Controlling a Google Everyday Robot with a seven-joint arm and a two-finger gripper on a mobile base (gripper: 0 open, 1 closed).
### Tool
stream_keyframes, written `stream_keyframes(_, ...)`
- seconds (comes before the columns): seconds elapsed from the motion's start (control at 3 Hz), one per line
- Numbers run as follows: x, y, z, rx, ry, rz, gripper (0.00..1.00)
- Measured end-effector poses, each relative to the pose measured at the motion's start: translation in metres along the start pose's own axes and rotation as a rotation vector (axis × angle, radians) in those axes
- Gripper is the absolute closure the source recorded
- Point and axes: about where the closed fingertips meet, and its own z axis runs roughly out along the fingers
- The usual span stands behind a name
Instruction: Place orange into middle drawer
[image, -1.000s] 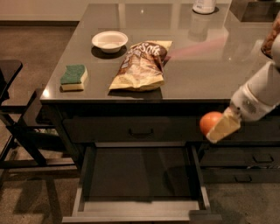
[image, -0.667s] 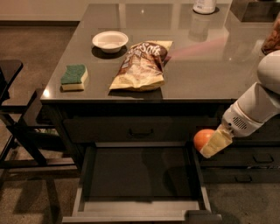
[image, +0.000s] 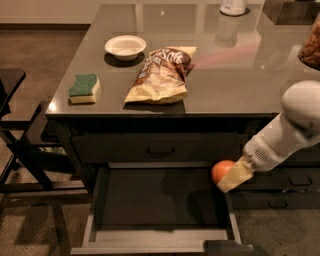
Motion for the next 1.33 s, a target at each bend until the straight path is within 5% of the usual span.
stream_keyframes(0.67, -0.006, 0.016, 0.098, -0.154, -0.074, 0.114, 1.0)
stream_keyframes(1.0, -0.006, 0.016, 0.098, -0.154, -0.074, 0.114, 1.0)
stream_keyframes(1.33, 0.0, 0.013, 0.134, -0.17, -0.091, 0.188, 1.0)
